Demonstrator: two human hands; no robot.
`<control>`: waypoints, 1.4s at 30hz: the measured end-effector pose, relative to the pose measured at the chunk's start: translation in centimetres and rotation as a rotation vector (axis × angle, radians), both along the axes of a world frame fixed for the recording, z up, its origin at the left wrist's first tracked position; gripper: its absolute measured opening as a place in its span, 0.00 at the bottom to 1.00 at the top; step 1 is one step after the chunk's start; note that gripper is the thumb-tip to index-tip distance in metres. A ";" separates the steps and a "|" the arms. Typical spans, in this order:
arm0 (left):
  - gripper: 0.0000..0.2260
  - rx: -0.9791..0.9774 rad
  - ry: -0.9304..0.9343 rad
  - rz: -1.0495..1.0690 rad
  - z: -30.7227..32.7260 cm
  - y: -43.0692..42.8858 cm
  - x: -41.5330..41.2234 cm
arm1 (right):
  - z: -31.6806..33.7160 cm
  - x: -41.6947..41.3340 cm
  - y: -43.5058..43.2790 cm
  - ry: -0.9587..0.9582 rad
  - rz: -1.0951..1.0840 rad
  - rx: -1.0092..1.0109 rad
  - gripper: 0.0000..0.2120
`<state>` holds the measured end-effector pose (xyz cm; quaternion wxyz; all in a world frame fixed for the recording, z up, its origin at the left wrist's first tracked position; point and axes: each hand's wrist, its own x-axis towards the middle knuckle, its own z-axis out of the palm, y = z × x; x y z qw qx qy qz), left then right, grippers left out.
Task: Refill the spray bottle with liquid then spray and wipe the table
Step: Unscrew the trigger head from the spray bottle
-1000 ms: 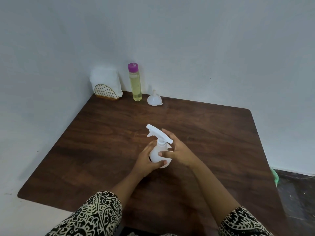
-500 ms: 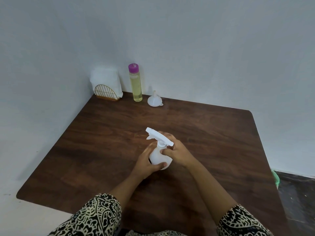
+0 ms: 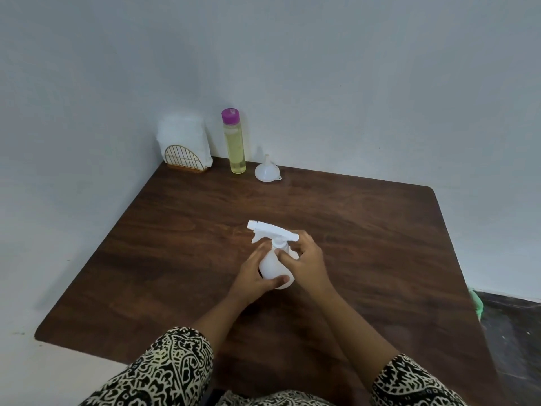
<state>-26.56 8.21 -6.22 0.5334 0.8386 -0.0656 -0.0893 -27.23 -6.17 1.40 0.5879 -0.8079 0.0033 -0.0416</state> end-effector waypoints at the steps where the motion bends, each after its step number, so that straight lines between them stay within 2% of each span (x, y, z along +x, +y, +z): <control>1: 0.36 -0.008 -0.005 0.000 0.3 -0.1 -0.1 | -0.1 -0.1 -0.3 0.034 0.052 -0.002 0.19; 3: 0.32 -0.025 -0.019 0.000 0.5 -0.1 -0.1 | -0.2 -0.2 -0.7 0.102 0.176 0.025 0.29; 5: 0.32 -0.032 -0.019 -0.004 0.7 -0.1 -0.1 | -0.1 -0.4 -0.6 0.096 0.208 0.054 0.32; 9: 0.30 -0.025 0.001 -0.010 1.1 -0.1 -0.2 | 0.9 0.1 -0.2 0.018 0.080 -0.032 0.18; 13: 0.31 0.000 0.022 0.001 1.1 0.0 0.0 | 1.9 1.0 -0.7 0.000 0.096 -0.144 0.14; 21: 0.38 0.070 0.041 0.021 1.2 0.1 -0.1 | 5.3 1.2 -1.4 0.012 0.123 -0.095 0.13; 27: 0.34 0.096 0.066 -0.014 1.7 0.2 0.2 | 9.3 2.1 -1.6 0.028 0.097 -0.050 0.14; 33: 0.39 0.108 0.133 -0.023 1.9 0.3 1.3 | 11.7 2.8 -1.6 0.056 0.175 -0.058 0.18; 42: 0.37 0.067 0.227 -0.037 2.8 0.6 2.3 | 14.5 3.8 -3.1 -0.020 0.177 -0.017 0.15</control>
